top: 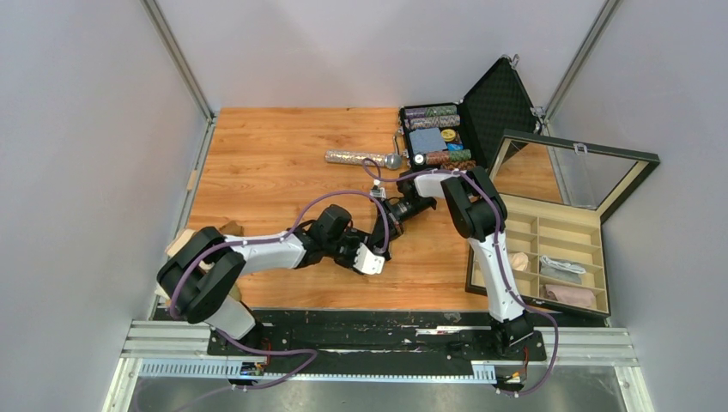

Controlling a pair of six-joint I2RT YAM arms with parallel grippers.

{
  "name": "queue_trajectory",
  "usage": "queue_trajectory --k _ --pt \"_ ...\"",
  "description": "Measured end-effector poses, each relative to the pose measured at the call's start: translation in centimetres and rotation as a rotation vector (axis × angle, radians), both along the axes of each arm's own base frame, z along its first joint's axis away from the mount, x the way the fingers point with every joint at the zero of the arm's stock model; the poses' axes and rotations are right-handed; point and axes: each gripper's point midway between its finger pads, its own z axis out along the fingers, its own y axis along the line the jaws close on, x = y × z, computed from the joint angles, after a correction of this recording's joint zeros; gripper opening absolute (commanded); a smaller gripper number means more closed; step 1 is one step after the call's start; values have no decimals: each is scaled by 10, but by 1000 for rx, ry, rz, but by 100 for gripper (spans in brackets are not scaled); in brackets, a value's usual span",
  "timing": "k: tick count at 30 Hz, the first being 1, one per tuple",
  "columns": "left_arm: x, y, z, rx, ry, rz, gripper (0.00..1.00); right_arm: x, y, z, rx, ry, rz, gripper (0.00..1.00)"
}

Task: Roll the underwear
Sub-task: Roll the underwear to the center of the board.

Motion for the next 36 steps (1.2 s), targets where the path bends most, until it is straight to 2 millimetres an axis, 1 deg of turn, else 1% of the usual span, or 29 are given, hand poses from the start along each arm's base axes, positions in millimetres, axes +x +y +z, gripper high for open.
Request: queue_trajectory --k 1,3,4,5,6,7,8,9,10,11,12,14,16,19,21,23,26,27,28,30,31,32,33,34,35,36 --pt "3 -2 -1 5 -9 3 55 0 0 0 -2 -1 0 2" --pt "9 -4 -3 18 -26 6 43 0 -1 -1 -8 -4 2 3" --pt "10 -5 -3 25 -25 8 32 0 -1 -2 -12 -7 4 3" --pt "11 -5 -6 39 -25 6 27 0 -1 -2 -15 -9 4 5" --pt "11 -4 -8 49 -24 7 17 0 -1 -2 -19 -11 6 9" --pt "11 -4 -9 60 -23 2 12 0 -2 -3 -23 -14 6 17" --pt "12 -4 -10 68 -21 2 4 0 -2 -3 -25 -17 6 27" --pt "12 -3 -10 75 -19 -2 1 0 -2 -3 -28 -20 7 44" --pt "12 -3 -10 82 -20 -7 0 0 -3 -3 -30 -23 8 64" --pt "13 -4 -10 86 -20 -10 0 0 -3 -3 -31 -26 9 95" --pt "15 -6 -8 84 -29 -11 0 0 -1 9 17 -22 6 99" --pt "24 -14 -5 68 -55 -19 0 4 -5 28 10 -67 -3 100" --pt "28 -21 -4 57 -64 -29 0 4 -13 30 -5 -134 -7 100" --pt "22 -25 -3 45 -51 -64 0 -2 -26 35 -30 -181 -19 100" --pt "20 -26 -2 41 -30 -73 0 -3 -37 46 -53 -235 -34 100" --pt "20 -25 1 37 8 -73 0 4 -45 64 -57 -310 -57 100" --pt "22 -20 11 48 104 -43 0 28 -68 109 -32 -484 -148 100" --pt "25 -20 15 49 134 -30 0 34 -75 121 -28 -535 -172 100" --pt "29 -21 19 51 169 -16 0 41 -86 138 -24 -616 -203 100" --pt "38 -25 27 44 237 13 0 51 -103 162 -30 -763 -249 100" --pt "41 -26 29 41 266 27 0 53 -110 174 -29 -880 -263 100" --pt "43 -27 30 39 299 40 0 50 -113 181 -22 -970 -266 100" --pt "44 -27 29 40 333 56 0 42 -114 186 -11 -1073 -261 100" --pt "43 -26 27 46 372 75 0 31 -114 186 -1 -1156 -249 100" --pt "42 -24 24 54 406 94 0 18 -113 181 9 -1238 -228 100" --pt "41 -22 20 64 440 115 0 9 -111 175 16 -1287 -205 98"
